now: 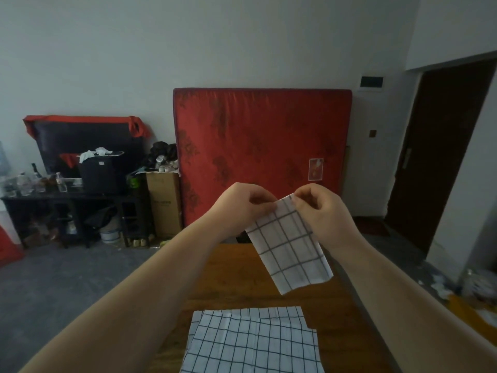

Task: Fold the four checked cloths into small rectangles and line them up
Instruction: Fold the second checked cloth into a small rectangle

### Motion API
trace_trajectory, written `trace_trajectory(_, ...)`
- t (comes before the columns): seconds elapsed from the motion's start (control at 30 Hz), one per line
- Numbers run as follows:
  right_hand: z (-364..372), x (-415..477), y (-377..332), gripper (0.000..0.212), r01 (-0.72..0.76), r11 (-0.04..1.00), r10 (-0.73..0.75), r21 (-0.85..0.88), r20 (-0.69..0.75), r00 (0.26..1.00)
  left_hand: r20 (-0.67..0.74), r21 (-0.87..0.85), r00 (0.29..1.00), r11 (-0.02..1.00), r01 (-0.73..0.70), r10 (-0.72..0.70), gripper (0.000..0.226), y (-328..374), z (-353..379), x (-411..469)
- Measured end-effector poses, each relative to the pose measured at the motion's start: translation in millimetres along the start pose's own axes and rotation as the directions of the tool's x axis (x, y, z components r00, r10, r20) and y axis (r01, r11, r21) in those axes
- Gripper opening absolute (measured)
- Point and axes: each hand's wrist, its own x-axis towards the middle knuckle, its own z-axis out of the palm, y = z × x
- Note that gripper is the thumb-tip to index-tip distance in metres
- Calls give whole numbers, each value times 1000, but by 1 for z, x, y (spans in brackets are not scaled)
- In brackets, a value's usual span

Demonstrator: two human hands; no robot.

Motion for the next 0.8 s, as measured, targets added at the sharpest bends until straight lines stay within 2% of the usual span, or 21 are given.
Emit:
trace_trajectory(0.13,0,-3,-2,10,19,1000,-19,13,2,1000,-43,-50,999,999,-12,9,11,2,3,0)
trace_trajectory(0.37,-4,-7,2,14,25,997,-22,76,-33,999,-66,-31,998,999,-14,12,11,-9,2,0)
trace_trajectory(0.53,-5,-5,3,15,-13,990,16,139,-25,1000,-73,84,997,996,-15,21,12,-15,-2,-3)
trace_trajectory(0.8,0,-7,11,15,-4,989,18,149,-90,996,-128,8,991,999,50,-49,11,-27,-3,-8)
